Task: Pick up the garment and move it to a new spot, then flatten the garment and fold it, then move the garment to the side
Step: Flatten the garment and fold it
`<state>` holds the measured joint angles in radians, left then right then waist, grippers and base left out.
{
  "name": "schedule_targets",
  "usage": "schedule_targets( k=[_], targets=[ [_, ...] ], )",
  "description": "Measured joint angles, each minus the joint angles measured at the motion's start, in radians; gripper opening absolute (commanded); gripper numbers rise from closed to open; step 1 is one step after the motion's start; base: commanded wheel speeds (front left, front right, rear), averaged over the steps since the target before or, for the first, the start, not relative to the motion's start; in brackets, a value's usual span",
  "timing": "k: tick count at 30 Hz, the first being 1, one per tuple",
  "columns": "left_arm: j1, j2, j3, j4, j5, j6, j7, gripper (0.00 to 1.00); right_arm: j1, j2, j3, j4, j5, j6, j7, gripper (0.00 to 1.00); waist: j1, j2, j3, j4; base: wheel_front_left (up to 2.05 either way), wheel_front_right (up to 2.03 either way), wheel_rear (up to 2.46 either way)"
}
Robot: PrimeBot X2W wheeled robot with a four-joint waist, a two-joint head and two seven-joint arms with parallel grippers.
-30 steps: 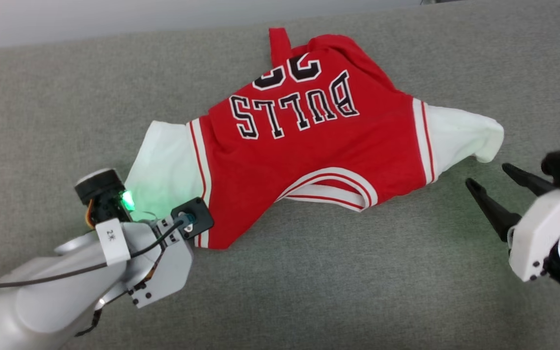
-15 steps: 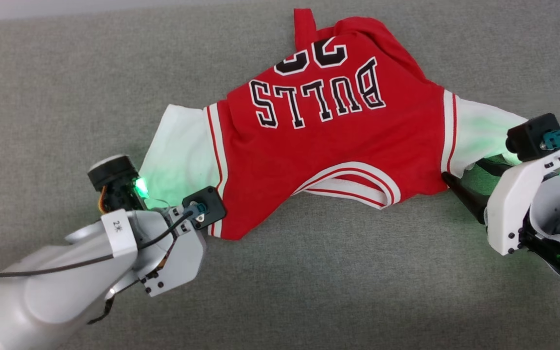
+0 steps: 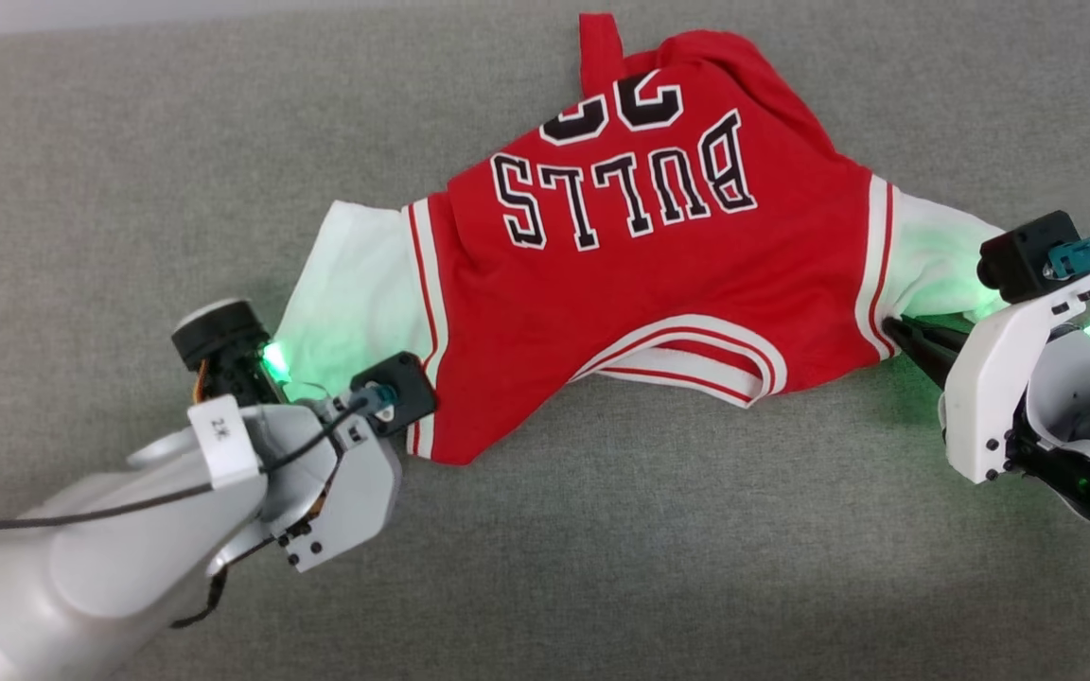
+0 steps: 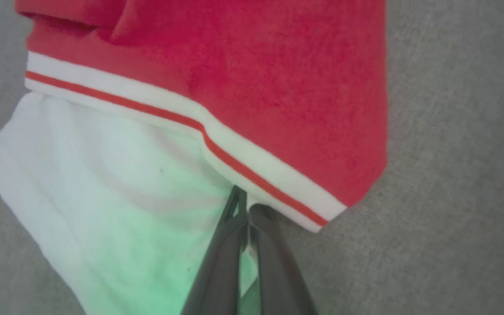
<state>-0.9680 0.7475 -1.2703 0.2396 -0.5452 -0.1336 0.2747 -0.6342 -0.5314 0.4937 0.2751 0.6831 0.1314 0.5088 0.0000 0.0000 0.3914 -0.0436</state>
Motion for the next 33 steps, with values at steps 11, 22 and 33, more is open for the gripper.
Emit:
schedule_targets(
  k=[11,22,33],
  targets=[
    [-0.035,-0.049,0.074,0.162,-0.306,0.002,-0.213,0.0,-0.018,-0.004,-0.151,-0.008,0.066,0.0,-0.097,0.0,0.0,0.0,-0.094,0.011,0.0,0.0,0.0],
    [-0.165,-0.185,0.275,0.319,-0.576,0.008,-0.313,0.0,-0.264,0.127,-0.38,0.117,0.111,0.0,-0.067,0.0,0.0001,0.0,-0.123,0.059,0.0,0.0,0.0],
    [-0.565,-0.373,0.461,0.699,-0.667,0.085,-0.403,0.0,-0.789,0.311,-0.533,0.476,-0.065,0.0,-0.209,0.0,0.0,0.0,-0.009,0.067,0.0,0.0,0.0]
  ],
)
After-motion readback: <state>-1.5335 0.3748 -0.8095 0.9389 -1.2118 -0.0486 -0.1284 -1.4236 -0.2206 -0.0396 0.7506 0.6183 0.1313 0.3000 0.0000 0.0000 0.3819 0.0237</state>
